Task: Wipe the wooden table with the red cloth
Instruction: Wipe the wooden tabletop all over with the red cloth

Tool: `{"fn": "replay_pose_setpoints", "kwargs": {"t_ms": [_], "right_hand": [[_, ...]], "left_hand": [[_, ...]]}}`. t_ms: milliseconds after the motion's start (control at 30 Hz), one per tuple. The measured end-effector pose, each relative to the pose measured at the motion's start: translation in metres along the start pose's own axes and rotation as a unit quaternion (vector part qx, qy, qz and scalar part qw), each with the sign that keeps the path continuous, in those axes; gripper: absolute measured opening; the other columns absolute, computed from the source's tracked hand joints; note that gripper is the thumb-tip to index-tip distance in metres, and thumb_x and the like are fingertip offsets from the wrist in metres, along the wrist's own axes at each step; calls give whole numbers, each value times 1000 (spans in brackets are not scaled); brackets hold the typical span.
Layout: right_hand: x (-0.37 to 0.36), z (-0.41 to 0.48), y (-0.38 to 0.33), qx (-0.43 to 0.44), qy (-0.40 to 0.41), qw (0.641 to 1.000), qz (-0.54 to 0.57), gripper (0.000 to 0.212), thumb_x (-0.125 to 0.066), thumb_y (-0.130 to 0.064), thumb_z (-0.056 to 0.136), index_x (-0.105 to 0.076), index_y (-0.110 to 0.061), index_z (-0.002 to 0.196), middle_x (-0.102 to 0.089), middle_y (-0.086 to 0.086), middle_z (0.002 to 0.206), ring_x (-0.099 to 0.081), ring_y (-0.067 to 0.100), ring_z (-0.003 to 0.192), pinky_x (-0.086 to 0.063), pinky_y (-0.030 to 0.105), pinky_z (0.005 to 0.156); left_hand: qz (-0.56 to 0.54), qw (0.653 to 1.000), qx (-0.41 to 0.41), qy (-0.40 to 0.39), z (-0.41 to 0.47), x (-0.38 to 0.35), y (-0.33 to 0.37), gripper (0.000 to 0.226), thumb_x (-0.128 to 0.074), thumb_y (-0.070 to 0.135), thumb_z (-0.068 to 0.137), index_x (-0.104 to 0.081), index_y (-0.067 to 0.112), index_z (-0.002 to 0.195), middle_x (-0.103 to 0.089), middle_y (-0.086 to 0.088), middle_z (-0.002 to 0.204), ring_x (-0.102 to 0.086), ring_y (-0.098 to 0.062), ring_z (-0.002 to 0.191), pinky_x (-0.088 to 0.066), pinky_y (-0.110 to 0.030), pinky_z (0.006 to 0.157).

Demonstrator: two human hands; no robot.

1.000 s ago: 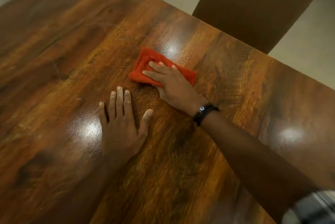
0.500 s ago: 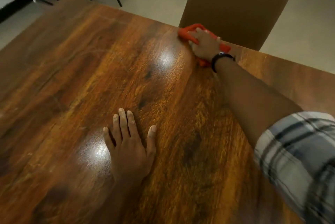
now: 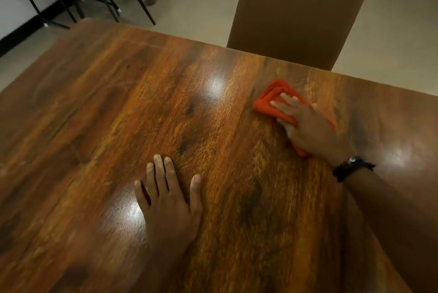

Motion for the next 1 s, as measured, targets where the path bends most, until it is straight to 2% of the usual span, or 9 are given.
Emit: {"fn": "replay_pose_setpoints", "kwargs": {"t_ms": [100, 233, 367, 467, 600, 700, 767, 867, 1000], "right_hand": [[20, 40, 29, -73, 13, 997, 11, 48, -38, -42, 103, -28, -37, 150, -16, -5, 162, -13, 24, 150, -1, 61, 117], [7, 104, -13, -81, 25, 996, 15, 47, -40, -37, 102, -32, -35, 149, -18, 0, 162, -10, 30, 150, 5, 67, 114], [-32, 100, -92, 31, -23, 999, -1, 46, -43, -32, 102, -35, -35, 148, -19, -1, 162, -10, 29, 150, 6, 63, 115], [-57, 41, -134, 119, -69, 991, 4, 49, -45, -31, 102, -34, -36, 149, -16, -4, 163, -7, 23, 151, 6, 54, 117], [-66, -64, -136, 205, -91, 974, 21, 52, -50, -30, 99, -34, -43, 146, -17, -14, 161, -7, 12, 150, 4, 44, 120], [-58, -107, -104, 192, -96, 977, 10, 52, -51, -35, 98, -33, -47, 145, -16, -20, 160, -8, 5, 148, 0, 39, 120], [-49, -110, -87, 172, -79, 982, -18, 52, -52, -40, 96, -34, -48, 144, -19, -20, 159, -14, 5, 148, -4, 39, 118], [-43, -83, -75, 109, -51, 993, -18, 51, -56, -39, 94, -39, -45, 142, -24, -16, 159, -20, 14, 148, -7, 49, 117], [-61, -29, -114, 71, -24, 997, -8, 46, -48, -41, 99, -40, -37, 144, -24, -5, 160, -16, 23, 149, -2, 64, 116]], "left_hand": [[-3, 1000, -3, 10, 0, 0, -2, 84, 0, 68, 93, -9, 15, 157, -1, -3, 165, 6, -18, 152, 4, -50, 122], [-16, 1000, -6, 12, -2, 1, -1, 86, 3, 69, 91, -9, 14, 157, -1, -3, 165, 8, -17, 152, 4, -50, 122], [-28, 1000, -7, 8, -3, 4, -1, 85, 4, 70, 91, -7, 16, 157, 2, -3, 165, 11, -16, 151, 6, -49, 122], [-25, 999, -5, 20, -4, 4, 0, 83, 0, 68, 93, -9, 16, 156, -1, -4, 165, 7, -17, 152, 4, -49, 122], [-45, 998, -7, 40, -6, 4, -2, 84, -2, 69, 93, -17, 15, 155, -9, -4, 164, 1, -17, 152, 4, -48, 123], [-116, 992, -8, 54, -7, 10, -4, 85, -2, 71, 92, -30, 17, 151, -23, -2, 161, -8, -15, 151, 1, -50, 123], [-122, 989, -38, 72, -18, 23, -8, 80, -6, 68, 95, -39, 16, 147, -33, -1, 158, -14, -16, 151, 5, -56, 120], [-90, 988, -79, 94, -54, 40, -22, 70, -14, 59, 99, -45, 15, 143, -38, -1, 155, -15, -19, 151, 12, -59, 117], [-66, 995, -21, 76, -103, 45, -88, 69, -11, 58, 100, -40, 16, 147, -31, -1, 158, -10, -19, 152, 7, -58, 119]]}}
Point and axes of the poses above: each hand's wrist, its own z-axis towards the middle knuckle, its own x-axis out of the back of the hand, y = z × x, the point moved 4 cm from there along z, towards the middle knuckle
